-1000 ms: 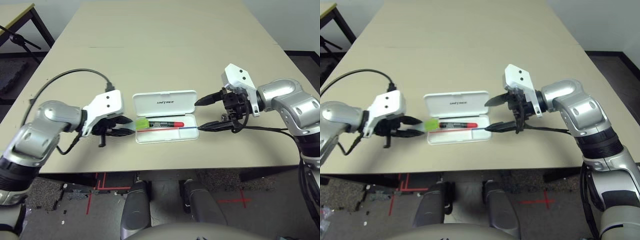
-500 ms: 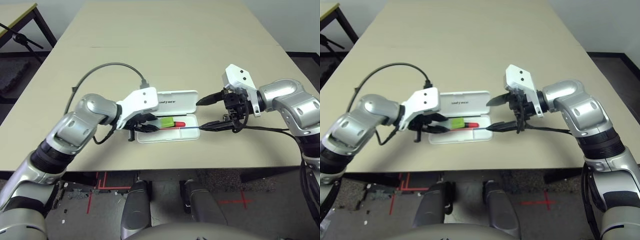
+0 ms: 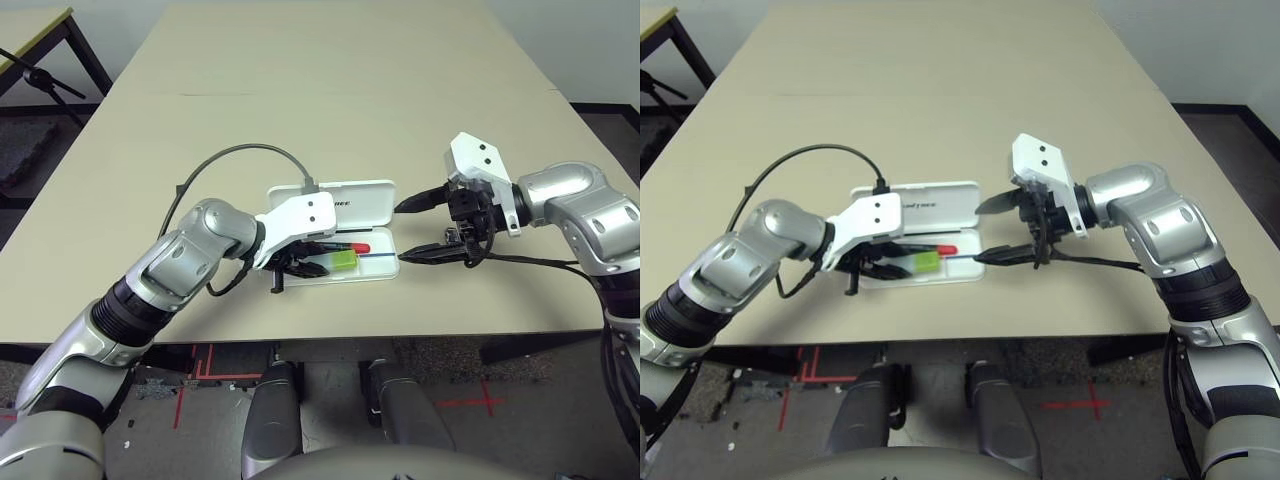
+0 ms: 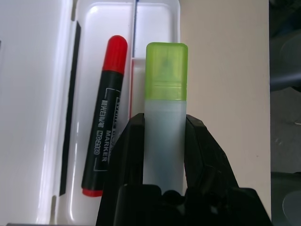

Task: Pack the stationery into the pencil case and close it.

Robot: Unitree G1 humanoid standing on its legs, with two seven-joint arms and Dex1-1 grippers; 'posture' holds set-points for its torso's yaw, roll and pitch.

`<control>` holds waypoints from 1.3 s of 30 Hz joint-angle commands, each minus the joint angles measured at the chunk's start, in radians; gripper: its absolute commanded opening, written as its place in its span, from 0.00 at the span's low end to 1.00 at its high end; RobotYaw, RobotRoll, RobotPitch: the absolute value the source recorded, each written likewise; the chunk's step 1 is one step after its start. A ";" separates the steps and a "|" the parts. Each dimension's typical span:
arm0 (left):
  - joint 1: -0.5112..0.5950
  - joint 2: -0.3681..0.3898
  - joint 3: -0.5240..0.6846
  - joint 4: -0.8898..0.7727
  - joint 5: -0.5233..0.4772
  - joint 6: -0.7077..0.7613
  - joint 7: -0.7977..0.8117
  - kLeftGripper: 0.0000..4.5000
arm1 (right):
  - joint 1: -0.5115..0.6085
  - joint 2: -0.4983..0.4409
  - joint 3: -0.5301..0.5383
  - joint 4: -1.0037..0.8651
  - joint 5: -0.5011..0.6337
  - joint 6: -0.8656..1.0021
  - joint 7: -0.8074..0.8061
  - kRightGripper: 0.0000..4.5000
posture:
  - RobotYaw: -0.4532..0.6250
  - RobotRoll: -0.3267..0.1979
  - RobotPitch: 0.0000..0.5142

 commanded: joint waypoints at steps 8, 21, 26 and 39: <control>0.001 -0.023 -0.015 0.029 0.025 -0.013 0.014 0.55 | 0.013 -0.007 0.008 -0.014 -0.012 -0.009 -0.005 1.00 | 0.39 0.62 0.27; 0.062 0.104 0.194 -0.041 -0.079 -0.131 -0.045 1.00 | 0.030 -0.043 -0.044 0.004 0.002 0.018 -0.031 1.00 | 0.40 0.62 0.26; 0.118 0.181 0.366 -0.048 -0.173 -0.182 -0.089 1.00 | 0.098 -0.071 -0.099 -0.019 -0.004 0.156 -0.164 1.00 | 0.40 0.62 0.25; 0.167 0.208 0.417 -0.038 -0.205 -0.222 -0.089 1.00 | 0.034 0.287 -0.302 -0.167 -0.080 0.835 -0.860 1.00 | 0.41 0.62 0.26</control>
